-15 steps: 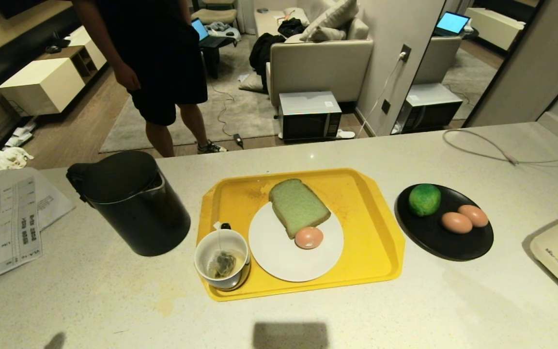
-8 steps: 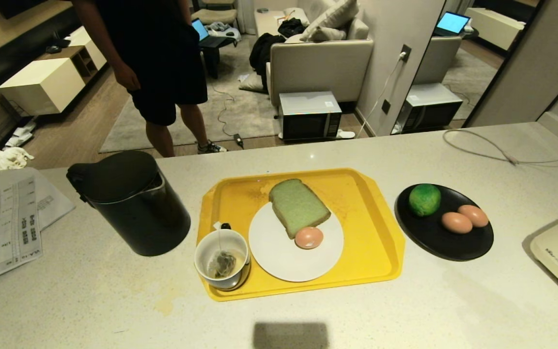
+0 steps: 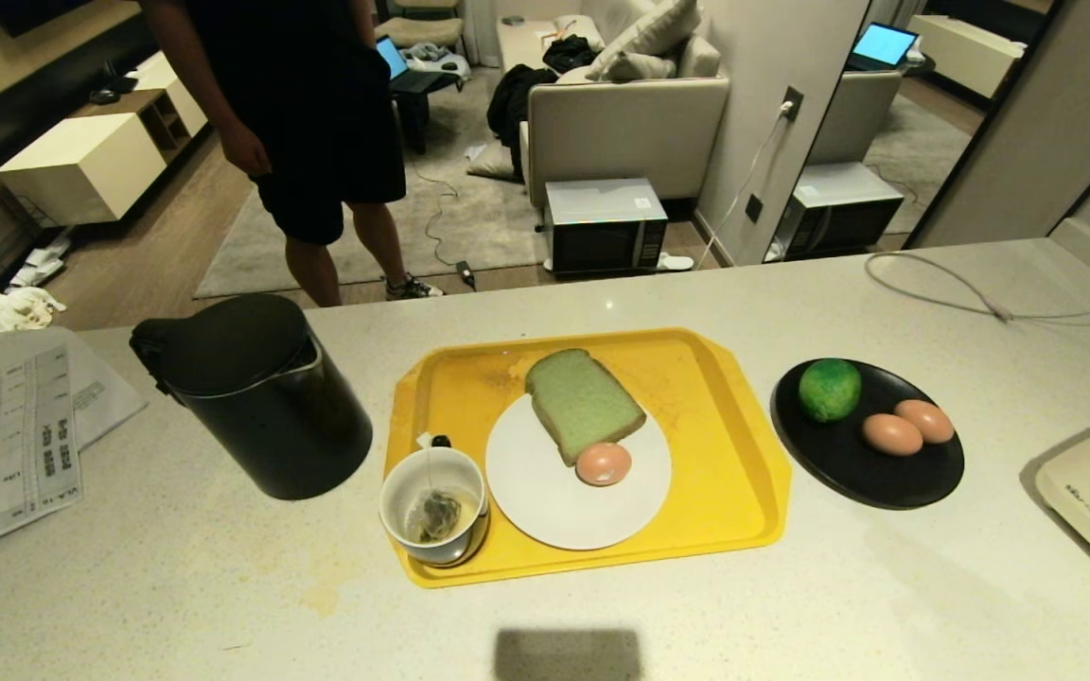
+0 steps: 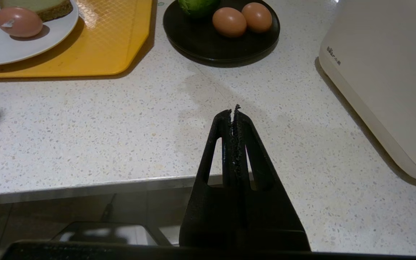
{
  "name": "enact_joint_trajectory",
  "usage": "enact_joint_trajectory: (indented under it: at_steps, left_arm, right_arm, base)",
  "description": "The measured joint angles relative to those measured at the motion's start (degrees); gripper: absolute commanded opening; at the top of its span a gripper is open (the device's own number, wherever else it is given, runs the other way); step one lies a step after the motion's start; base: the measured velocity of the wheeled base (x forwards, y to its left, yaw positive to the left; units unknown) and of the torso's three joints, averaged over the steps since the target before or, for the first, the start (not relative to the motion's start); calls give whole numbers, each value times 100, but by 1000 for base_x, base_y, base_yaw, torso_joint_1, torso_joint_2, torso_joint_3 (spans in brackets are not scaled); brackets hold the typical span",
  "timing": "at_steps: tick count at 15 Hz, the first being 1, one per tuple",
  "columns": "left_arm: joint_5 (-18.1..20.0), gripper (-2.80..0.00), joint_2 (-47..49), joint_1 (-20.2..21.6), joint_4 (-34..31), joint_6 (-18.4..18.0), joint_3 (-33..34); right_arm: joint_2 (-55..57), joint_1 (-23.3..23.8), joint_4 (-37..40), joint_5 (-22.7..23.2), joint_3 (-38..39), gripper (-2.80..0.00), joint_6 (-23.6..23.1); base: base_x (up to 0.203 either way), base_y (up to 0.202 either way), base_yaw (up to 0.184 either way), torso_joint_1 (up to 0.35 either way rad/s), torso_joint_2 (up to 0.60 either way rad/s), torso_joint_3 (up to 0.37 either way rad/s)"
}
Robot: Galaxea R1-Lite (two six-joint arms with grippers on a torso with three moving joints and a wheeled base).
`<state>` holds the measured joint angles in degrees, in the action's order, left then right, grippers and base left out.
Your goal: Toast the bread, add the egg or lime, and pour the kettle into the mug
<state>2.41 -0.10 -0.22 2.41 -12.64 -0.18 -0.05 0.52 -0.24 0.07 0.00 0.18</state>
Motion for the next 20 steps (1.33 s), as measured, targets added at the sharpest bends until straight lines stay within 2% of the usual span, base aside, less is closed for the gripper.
enact_joint_trajectory:
  at_steps: [3,7,10,14,20]
  left_arm:
    - [-47,-280,-1,-2,-232,266,13]
    - [-134,-280,-1,0,-238,643,18]
    - [-123,-280,-1,1,-239,474,18]
    - [-158,-280,-1,-2,-226,895,18]
    - [-165,-280,-1,1,-222,940,18]
  right_arm:
    - [0,0,-1,0,0,-280,0]
    - [0,0,2,0,0,-280,0]
    - [0,0,-1,-2,0,-280,-1]
    - [0,0,-1,0,0,-280,0]
    - [0,0,0,3,0,-280,0]
  base:
    - [0,0,0,0,0,0]
    - [0,0,0,0,0,0]
    - [0,0,0,0,0,0]
    - [0,0,0,0,0,0]
    - [0,0,0,0,0,0]
